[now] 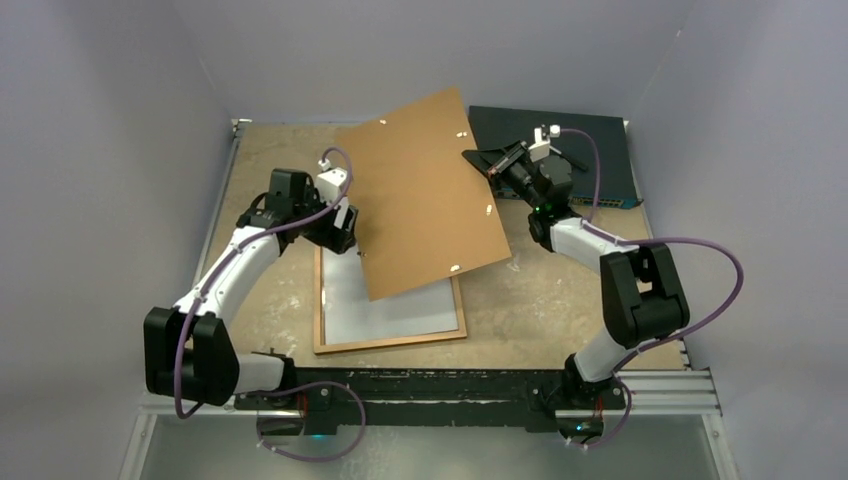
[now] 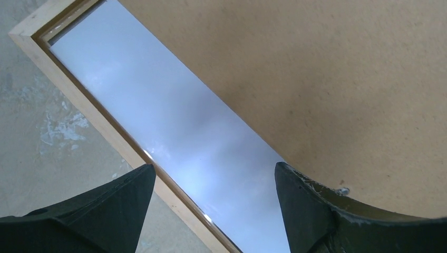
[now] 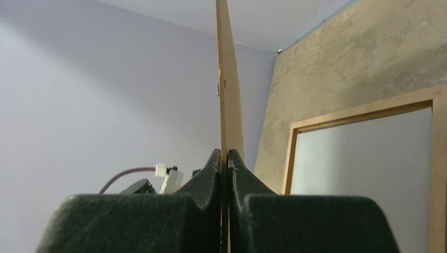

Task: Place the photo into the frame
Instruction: Place the photo frame item in the photo frame.

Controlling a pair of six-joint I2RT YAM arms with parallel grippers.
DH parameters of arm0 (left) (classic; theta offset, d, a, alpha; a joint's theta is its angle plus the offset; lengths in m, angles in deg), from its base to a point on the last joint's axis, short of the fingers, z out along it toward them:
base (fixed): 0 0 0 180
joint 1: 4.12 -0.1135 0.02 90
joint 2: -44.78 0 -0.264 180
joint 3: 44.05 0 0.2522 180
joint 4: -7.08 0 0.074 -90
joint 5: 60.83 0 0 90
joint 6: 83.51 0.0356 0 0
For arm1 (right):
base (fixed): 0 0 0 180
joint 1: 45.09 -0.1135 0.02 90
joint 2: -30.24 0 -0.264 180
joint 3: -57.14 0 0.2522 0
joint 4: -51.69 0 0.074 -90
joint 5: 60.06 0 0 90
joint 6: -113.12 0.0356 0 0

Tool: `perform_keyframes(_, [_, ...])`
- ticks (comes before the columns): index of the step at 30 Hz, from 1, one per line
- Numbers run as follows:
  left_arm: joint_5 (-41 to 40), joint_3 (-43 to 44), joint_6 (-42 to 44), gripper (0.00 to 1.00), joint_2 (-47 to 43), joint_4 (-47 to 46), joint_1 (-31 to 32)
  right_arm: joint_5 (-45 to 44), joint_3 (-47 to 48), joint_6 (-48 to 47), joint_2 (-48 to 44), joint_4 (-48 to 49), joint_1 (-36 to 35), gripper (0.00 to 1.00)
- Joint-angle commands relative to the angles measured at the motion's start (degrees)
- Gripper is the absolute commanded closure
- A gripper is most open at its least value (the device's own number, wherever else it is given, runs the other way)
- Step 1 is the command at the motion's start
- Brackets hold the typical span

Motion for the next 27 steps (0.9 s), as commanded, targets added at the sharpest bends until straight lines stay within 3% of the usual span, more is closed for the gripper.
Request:
perform_keyframes(1, [1.2,-0.5,-2.7,0.18,-2.8,0.0,1.0,-5.4,3.7,5.7,-0.6,8.4,-1.3,1.0])
perform_keyframes(16, [4.1,-0.9,-2.6,0.19,-5.8,3.6,1.6,-15.9,1.1,7.1,-1.4,10.7,-3.6,1.0])
perform_keyframes(27, [4.4,-3.0,-1.2,0.2,-8.7,5.6,1.6,-18.7,0.3,8.7,-1.8,12.1,-3.8,1.0])
